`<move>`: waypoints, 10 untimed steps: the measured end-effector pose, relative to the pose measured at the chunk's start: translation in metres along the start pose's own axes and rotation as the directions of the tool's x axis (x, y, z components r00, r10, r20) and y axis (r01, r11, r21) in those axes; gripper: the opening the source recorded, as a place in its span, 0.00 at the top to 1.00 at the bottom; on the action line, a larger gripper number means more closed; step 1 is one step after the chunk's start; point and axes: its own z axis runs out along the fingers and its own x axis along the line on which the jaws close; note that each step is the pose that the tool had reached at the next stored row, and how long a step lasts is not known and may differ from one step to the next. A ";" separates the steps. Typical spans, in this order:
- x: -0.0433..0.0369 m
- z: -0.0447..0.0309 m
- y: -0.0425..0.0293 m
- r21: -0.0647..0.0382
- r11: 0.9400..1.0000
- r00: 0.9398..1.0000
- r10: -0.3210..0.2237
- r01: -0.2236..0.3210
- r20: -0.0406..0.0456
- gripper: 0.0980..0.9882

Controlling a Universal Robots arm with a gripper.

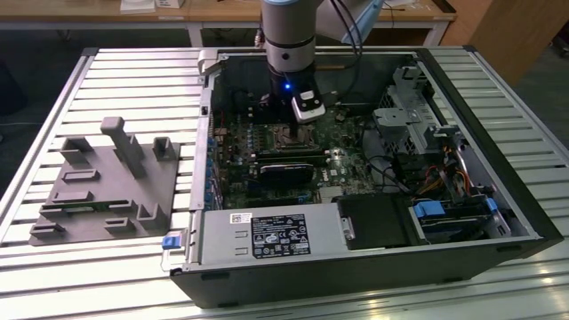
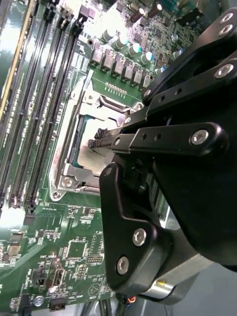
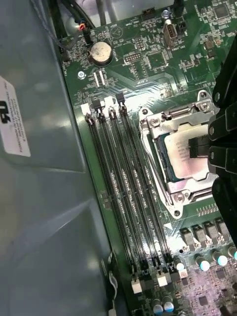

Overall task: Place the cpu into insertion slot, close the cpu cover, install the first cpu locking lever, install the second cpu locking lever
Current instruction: 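Install the first cpu locking lever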

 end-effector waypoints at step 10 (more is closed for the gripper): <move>-0.0015 -0.0153 0.0009 -0.002 1.000 1.000 -0.018 0.018 -0.001 0.99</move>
